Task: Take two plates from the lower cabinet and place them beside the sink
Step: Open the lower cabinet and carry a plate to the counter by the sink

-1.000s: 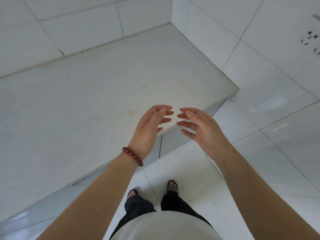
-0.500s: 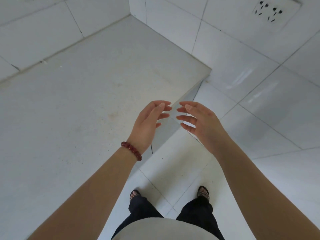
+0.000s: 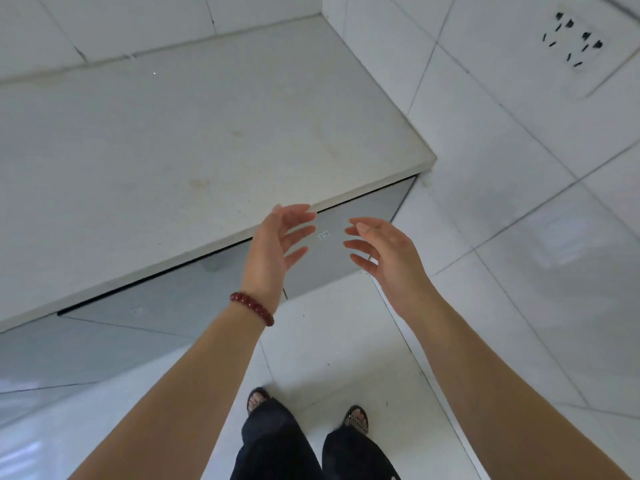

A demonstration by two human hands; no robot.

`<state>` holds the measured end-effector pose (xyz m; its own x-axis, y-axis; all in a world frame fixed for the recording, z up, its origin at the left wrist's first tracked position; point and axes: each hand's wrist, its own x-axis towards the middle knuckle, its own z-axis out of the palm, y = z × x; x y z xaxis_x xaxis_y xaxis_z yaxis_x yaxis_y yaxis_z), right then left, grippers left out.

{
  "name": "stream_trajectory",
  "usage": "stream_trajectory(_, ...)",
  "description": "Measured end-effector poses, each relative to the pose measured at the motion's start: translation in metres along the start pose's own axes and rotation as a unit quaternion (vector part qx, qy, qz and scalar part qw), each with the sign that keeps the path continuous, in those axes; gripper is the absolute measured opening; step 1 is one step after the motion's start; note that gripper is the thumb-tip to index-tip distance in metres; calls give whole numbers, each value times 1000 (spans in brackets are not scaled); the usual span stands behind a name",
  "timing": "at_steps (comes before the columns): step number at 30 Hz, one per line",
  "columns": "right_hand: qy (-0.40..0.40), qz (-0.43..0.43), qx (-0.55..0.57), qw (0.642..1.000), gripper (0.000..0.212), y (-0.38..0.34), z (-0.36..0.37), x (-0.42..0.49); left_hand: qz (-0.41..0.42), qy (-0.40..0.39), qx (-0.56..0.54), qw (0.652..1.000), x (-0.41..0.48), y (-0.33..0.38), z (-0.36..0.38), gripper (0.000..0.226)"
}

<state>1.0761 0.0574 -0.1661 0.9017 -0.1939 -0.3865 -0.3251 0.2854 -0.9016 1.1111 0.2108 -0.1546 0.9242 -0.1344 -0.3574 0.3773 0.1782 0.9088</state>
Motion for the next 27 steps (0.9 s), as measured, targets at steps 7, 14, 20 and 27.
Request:
stream_trajectory(7,16,-15,30,999,9,53,8,43,-2,62,-57,996,32,-60,-17,46)
stream_trajectory(14,14,-5,36,999,9,115,18,84,-14,89,-48,995,63,-111,-37,48)
stream_trajectory(20,8,3,17,1000,9,149,31,119,-46,63,-22,997,88,-146,-61,58)
stream_trajectory(27,-6,26,42,999,18,159,41,153,-43,65,-32,996,105,-157,-79,62)
